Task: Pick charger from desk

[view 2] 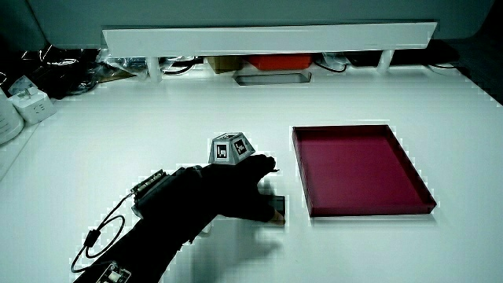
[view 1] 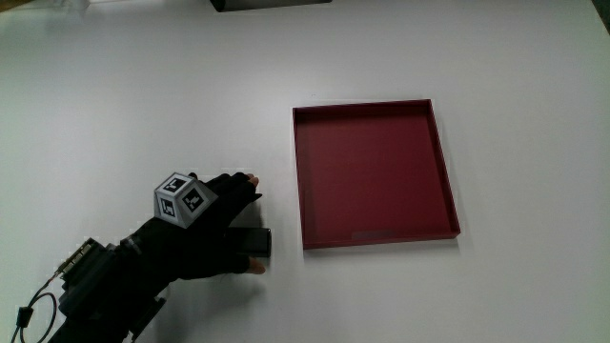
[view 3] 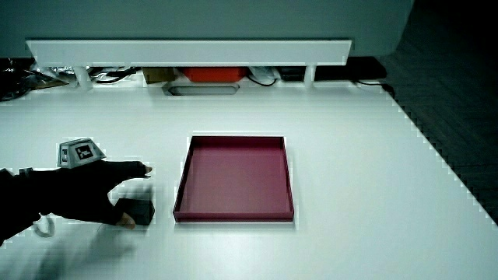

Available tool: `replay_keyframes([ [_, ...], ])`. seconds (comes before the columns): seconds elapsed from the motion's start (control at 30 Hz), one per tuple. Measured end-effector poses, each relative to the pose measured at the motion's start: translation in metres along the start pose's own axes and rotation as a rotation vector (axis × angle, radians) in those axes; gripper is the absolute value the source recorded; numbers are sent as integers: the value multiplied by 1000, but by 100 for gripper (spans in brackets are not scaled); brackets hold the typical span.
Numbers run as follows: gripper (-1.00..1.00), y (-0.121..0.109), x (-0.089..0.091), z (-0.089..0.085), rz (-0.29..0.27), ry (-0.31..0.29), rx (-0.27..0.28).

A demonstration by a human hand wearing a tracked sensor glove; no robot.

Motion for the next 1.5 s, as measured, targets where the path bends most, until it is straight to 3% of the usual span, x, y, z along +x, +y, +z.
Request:
replay_keyframes([
  [0.47,0,3,-4,-20,16,33,-35],
  [0.63,17,5,-6,-22,23,29,-50],
  [0.8,34,2,-2,-18,-1,49,-17],
  [0.9,45,2,-2,-17,-26,28,10],
  [1.07,62,-2,6,-14,-49,69,44],
  [1.1,66,-1,3,-17,-62,40,48],
  [1.2,76,-2,1,-17,-68,32,56],
  [1.5,100,-5,2,-16,-85,46,89],
])
